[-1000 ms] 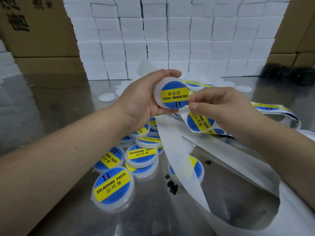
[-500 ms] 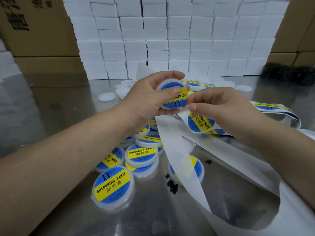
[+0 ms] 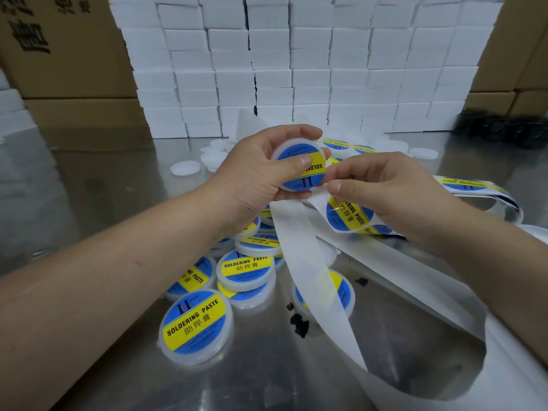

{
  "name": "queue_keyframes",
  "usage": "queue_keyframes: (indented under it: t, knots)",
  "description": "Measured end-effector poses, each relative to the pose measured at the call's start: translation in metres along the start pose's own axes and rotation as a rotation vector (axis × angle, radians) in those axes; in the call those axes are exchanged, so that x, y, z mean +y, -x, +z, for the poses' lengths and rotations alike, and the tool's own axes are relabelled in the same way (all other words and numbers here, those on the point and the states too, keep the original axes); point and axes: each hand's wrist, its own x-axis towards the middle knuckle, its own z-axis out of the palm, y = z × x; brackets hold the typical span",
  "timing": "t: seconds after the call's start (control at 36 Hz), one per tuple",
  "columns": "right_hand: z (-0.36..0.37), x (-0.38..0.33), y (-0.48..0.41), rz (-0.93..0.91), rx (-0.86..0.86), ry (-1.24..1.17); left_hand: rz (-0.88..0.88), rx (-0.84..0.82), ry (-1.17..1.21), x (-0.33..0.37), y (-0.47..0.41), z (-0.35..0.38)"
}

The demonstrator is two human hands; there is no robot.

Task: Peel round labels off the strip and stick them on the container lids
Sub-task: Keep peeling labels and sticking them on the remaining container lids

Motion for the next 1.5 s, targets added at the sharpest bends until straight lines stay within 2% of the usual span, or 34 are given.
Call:
queue_keyframes:
  t: [0.47, 0.72, 0.83, 0.97, 1.14, 1.33, 1.5]
  knots:
    - [0.0, 0.008, -0.004, 0.0, 0.018, 0.057, 0.041, 0.065, -0.089, 0.005, 0.001, 0.005]
    - [-0.004, 0.008, -0.009, 0.024, 0.236, 0.127, 0.035, 0.156, -0.047, 0.012, 0.001, 0.004]
    - [-0.001, 0.008, -0.006, -0.041, 0.223, 0.183, 0.022, 0.109, -0.106, 0.012, 0.003, 0.014]
    - [-0.001, 0.008, -0.001, -0.108, 0.194, 0.231, 0.054, -0.029, -0.375, 0.008, 0.006, 0.019]
    - [0.002, 0.009, -0.002, -0.133, 0.177, 0.241, 0.076, -0.051, -0.512, 0.007, 0.009, 0.016]
    - [-0.001, 0.012, -0.002, -0.087, 0.15, 0.161, 0.075, -0.088, -0.589, 0.007, 0.009, 0.016]
    - [0.001, 0.008, -0.003, -0.132, 0.189, 0.299, 0.065, -0.09, -0.568, 0.006, 0.009, 0.018]
